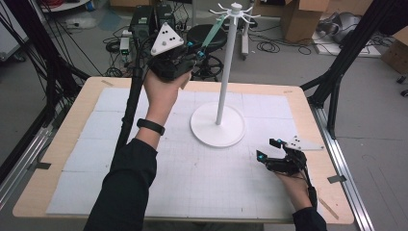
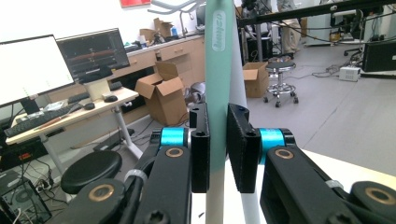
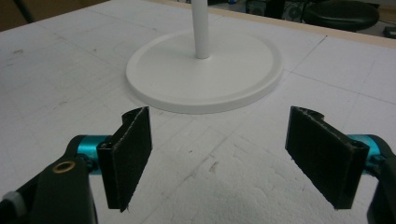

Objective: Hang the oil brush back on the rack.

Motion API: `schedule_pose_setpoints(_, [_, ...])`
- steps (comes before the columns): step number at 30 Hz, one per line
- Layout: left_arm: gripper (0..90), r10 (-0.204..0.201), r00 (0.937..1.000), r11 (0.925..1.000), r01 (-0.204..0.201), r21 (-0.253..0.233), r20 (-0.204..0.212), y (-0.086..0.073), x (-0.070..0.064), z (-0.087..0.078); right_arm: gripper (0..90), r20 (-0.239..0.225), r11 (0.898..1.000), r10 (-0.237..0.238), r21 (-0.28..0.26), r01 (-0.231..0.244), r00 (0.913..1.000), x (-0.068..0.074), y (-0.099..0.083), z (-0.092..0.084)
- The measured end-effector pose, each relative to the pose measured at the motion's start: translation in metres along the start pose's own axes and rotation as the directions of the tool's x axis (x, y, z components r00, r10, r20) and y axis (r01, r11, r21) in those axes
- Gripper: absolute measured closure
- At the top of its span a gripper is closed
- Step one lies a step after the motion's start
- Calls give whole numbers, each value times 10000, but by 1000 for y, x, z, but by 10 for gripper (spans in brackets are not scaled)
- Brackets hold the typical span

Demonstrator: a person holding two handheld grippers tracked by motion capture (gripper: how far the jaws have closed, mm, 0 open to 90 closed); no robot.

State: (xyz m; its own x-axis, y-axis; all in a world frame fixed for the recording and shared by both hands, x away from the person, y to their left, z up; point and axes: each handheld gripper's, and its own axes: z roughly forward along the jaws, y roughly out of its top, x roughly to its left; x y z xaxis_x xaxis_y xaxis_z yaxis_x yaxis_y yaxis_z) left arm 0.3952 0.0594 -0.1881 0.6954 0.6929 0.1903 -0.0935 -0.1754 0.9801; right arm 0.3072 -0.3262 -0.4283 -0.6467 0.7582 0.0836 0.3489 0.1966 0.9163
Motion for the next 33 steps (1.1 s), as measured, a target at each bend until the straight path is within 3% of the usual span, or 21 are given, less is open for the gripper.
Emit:
schedule_pose_setpoints(7, [799,-153,9999,9999,153,30,71,-3,0,5,222,-25,10000,22,48,-22,10000,0,0,1])
schedule_pose_setpoints(13, [790,-21,9999,9998,18,197,122,-5,-3,9,222,2,10000,5,26,-5,10000,0,0,0])
schedule_pose_setpoints(21, [534,-231,9994,9982,218,558,244,-15,-1,8,222,-40,10000,38,14,-38,10000,0,0,0])
schedule_pose_setpoints(25, [408,-58,9997,9961,39,876,220,-25,1,-5,222,-2,10000,26,12,-26,10000,-2,-1,-1])
schedule_pose_setpoints(30, [358,-9,9993,9936,-34,1126,385,-40,5,-33,222,39,10000,21,9,-21,10000,-2,-1,-1])
schedule_pose_setpoints(32, [337,-31,9994,9922,-13,1244,351,-52,8,-51,222,63,10000,13,39,-13,10000,-2,-1,0])
schedule_pose_setpoints(33, [331,-31,9994,9922,-13,1244,351,-52,8,-51,222,63,10000,13,39,-13,10000,-2,-1,0])
